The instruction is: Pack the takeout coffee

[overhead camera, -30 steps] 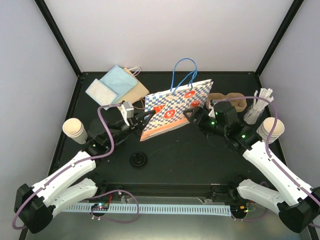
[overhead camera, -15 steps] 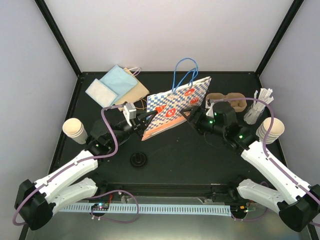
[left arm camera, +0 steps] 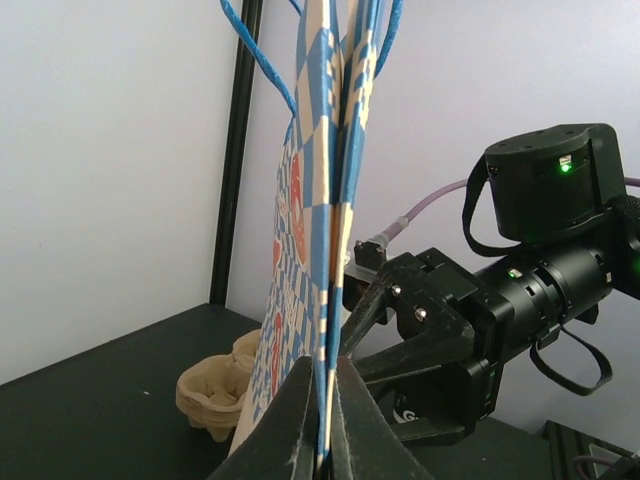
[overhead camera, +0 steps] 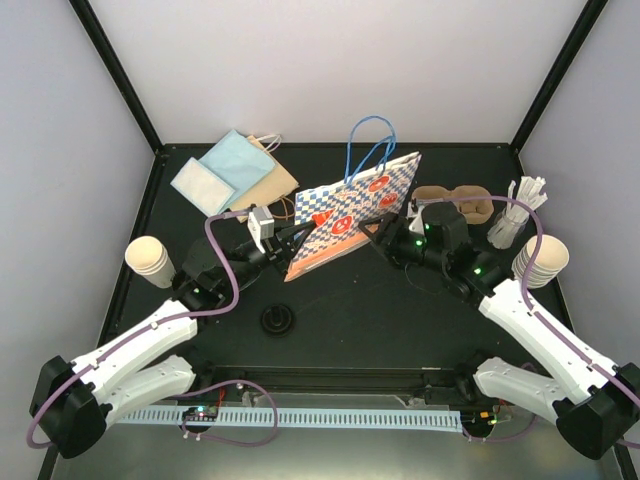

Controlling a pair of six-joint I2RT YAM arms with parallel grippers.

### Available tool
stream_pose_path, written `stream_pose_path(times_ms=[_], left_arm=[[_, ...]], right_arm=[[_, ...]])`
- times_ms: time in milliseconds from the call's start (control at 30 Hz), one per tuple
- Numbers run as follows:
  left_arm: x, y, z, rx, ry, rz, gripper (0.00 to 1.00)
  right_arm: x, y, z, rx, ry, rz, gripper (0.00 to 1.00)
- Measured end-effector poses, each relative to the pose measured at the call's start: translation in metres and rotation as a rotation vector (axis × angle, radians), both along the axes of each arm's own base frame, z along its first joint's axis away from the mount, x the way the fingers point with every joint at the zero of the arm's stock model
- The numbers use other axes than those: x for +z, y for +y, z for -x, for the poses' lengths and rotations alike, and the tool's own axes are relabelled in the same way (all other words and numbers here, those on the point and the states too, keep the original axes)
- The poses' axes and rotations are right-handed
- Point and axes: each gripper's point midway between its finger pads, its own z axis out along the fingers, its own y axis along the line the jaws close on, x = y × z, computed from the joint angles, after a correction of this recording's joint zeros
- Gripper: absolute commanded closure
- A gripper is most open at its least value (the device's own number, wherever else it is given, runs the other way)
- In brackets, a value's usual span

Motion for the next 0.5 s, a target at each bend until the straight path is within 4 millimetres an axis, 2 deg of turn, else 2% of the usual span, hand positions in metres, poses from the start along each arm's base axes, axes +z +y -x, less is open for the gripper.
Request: stream_pose_path(times_ms=[200,333,500], left_arm=[[0.000,0.000,0.000,0.002,-0.003,0.002,0.98],[0.001,0.001,0.000,0.003,-0.006,0.003,0.98],[-0.001,0.001,0.000,0.005,-0.010,0.000,0.99]], right_arm=[[-0.007,0.004,0.005,0.010,0.024,0.002,0.41],[-0.019,0.005,0.008,0.014,0.053,0.014,0.52],[-0.025,0.004,0.010,0.011,0.079,0.022,0.55]])
